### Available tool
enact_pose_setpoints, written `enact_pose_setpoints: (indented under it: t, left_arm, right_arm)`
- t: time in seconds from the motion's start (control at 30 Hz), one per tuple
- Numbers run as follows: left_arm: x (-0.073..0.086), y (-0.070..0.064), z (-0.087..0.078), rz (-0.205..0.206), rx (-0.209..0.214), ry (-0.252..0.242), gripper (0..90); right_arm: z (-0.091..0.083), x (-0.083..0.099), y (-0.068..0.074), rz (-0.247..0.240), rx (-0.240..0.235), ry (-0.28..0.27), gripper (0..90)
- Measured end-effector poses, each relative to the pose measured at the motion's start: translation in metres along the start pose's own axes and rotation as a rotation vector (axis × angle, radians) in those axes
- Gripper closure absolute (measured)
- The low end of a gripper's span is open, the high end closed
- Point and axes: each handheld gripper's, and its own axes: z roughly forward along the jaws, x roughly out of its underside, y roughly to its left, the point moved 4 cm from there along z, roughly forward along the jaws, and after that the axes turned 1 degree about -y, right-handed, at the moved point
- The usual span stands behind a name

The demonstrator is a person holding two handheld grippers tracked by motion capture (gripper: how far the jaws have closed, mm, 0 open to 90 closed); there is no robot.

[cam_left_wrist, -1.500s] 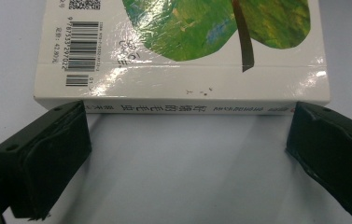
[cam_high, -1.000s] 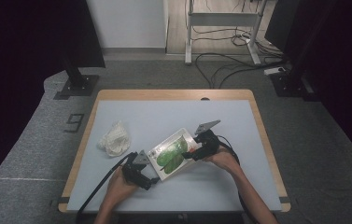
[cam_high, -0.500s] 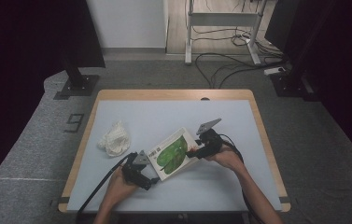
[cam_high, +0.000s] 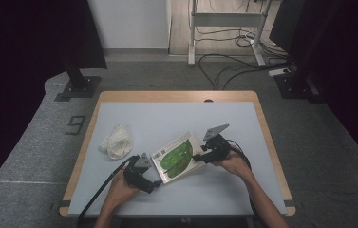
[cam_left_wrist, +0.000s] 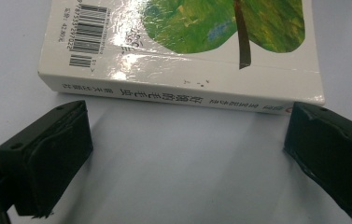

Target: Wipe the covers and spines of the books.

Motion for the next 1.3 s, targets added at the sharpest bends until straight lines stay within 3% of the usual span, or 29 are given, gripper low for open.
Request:
enact_pose_setpoints:
  t: [0.53,0.97,1.1,1.3]
  left_arm:
    - [-0.012,0.005,-0.011,-0.062,0.013,-0.041,1.5]
    - [-0.026,-0.003,-0.008,-0.038,0.039,-0.038,1.2]
    - [-0.028,-0.004,-0.008,-0.034,0.016,-0.033,6.1]
    - [-0.032,-0.007,-0.008,-0.031,0.042,-0.056,17.2]
  right_arm:
    - [-0.009,0.013,0.008,-0.012,0.019,-0.025,60.0]
    - [-0.015,0.030,0.012,-0.014,0.023,-0.028,61.6]
    - [-0.014,0.036,0.012,-0.012,0.031,-0.019,61.6]
    - [-0.012,0.044,0.011,-0.007,0.030,-0.026,61.9]
